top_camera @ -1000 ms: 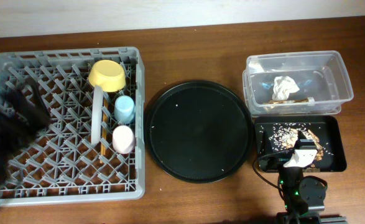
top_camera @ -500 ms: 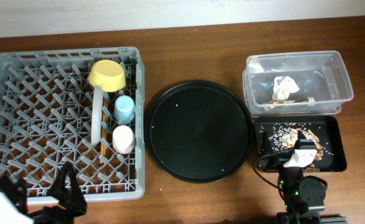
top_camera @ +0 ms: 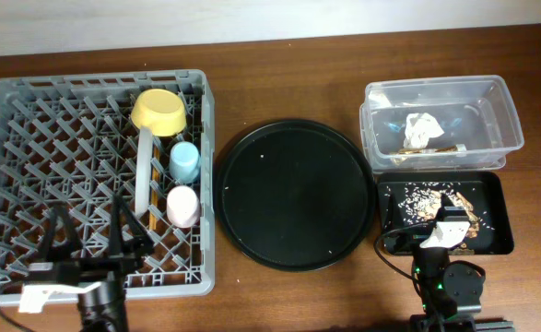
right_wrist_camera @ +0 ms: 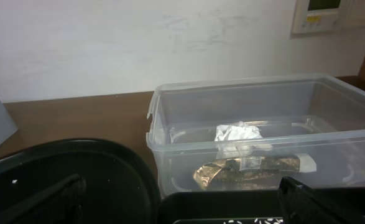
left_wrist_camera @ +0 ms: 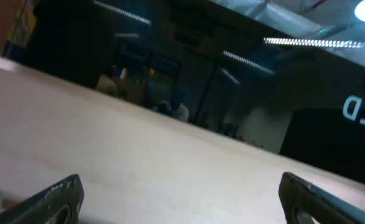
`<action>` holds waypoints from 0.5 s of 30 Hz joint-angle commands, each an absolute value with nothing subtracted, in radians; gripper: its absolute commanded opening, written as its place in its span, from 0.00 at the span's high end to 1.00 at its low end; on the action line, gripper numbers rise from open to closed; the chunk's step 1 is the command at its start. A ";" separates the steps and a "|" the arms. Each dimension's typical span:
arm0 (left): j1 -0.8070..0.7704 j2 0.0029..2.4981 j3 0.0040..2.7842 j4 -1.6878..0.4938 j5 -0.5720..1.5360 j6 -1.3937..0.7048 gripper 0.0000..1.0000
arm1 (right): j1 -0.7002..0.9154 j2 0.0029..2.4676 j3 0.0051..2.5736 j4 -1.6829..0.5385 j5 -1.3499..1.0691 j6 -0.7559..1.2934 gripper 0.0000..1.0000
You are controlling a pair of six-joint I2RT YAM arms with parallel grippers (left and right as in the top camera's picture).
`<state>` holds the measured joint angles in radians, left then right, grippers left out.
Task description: Sort waste into correct bins and load items into the dishwasher rack
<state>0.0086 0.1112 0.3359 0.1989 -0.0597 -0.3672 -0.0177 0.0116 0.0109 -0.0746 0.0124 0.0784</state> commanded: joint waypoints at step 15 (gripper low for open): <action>0.009 0.005 0.046 -0.015 -0.071 -0.332 0.01 | -0.012 0.004 0.006 -0.082 0.011 0.078 0.01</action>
